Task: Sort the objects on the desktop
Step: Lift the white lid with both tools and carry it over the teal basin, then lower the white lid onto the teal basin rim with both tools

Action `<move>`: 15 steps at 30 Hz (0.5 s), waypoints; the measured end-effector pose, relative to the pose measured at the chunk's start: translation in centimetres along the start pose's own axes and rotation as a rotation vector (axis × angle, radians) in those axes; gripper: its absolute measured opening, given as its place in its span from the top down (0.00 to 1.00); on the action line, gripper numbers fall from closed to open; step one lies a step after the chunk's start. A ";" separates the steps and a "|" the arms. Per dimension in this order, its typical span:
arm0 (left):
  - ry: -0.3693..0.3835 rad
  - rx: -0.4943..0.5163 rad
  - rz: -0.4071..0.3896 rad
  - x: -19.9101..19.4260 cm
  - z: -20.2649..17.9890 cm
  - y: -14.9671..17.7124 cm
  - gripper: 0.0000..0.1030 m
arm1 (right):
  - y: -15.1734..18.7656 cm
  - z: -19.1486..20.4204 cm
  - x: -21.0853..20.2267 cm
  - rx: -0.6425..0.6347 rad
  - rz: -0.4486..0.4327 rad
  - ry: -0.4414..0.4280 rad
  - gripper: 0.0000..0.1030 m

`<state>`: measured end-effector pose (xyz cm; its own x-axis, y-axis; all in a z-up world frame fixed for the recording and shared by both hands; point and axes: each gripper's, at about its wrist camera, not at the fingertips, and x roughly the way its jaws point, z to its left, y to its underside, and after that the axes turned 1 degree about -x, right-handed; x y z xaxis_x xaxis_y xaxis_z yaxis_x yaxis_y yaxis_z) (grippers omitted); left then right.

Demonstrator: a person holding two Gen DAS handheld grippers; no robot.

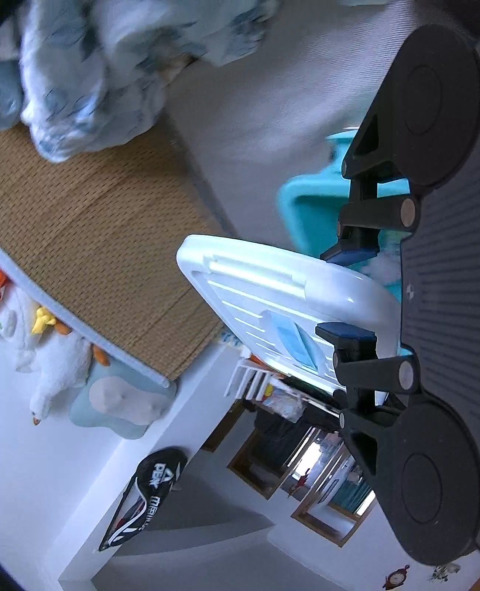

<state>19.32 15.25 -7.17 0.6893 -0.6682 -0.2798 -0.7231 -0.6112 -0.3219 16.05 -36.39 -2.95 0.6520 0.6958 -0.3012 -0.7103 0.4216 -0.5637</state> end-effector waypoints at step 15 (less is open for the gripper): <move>-0.072 -0.010 0.038 -1.3 2.4 3.4 0.69 | 3.3 -2.3 -0.3 0.078 0.065 0.045 0.62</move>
<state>16.07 15.04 -10.05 0.6626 -0.6588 -0.3563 -0.7489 -0.5906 -0.3006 14.08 -36.53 -6.46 0.6136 0.6974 -0.3703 -0.7690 0.4215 -0.4806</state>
